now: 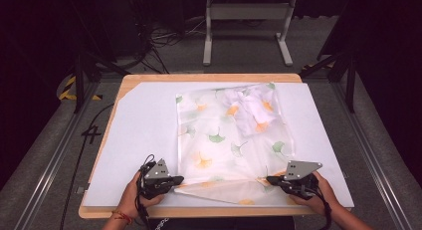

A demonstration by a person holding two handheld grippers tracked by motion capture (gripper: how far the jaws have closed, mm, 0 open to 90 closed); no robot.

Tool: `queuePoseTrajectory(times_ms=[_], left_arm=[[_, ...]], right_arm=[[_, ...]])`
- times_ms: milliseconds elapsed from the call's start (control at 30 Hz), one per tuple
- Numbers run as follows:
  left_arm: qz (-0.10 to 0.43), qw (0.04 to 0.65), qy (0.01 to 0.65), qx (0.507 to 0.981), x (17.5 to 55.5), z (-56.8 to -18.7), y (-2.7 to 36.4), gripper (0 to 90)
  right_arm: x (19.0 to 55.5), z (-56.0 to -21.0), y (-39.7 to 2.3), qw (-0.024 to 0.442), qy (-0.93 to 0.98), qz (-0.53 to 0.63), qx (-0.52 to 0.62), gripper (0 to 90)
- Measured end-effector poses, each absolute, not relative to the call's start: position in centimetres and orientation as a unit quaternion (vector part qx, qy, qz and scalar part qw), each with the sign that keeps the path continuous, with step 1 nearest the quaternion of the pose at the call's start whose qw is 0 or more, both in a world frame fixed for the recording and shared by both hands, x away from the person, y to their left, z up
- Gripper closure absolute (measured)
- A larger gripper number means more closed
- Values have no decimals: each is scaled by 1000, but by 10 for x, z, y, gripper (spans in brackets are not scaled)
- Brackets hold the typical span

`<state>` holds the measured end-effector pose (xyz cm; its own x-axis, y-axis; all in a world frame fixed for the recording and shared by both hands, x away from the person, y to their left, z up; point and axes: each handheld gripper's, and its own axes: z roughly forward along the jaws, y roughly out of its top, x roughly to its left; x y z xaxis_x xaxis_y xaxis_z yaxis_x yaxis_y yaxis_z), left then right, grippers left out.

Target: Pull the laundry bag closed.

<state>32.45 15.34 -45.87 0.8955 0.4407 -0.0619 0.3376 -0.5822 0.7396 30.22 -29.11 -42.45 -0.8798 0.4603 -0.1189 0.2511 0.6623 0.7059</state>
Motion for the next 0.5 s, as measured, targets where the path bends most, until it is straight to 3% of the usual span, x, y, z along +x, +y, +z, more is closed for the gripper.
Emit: queuePoseTrajectory(times_ms=[500], left_arm=[[62, 401, 220, 887, 325, -459, 154, 900]], right_arm=[[286, -412, -364, 170, 882, 355, 259, 900]])
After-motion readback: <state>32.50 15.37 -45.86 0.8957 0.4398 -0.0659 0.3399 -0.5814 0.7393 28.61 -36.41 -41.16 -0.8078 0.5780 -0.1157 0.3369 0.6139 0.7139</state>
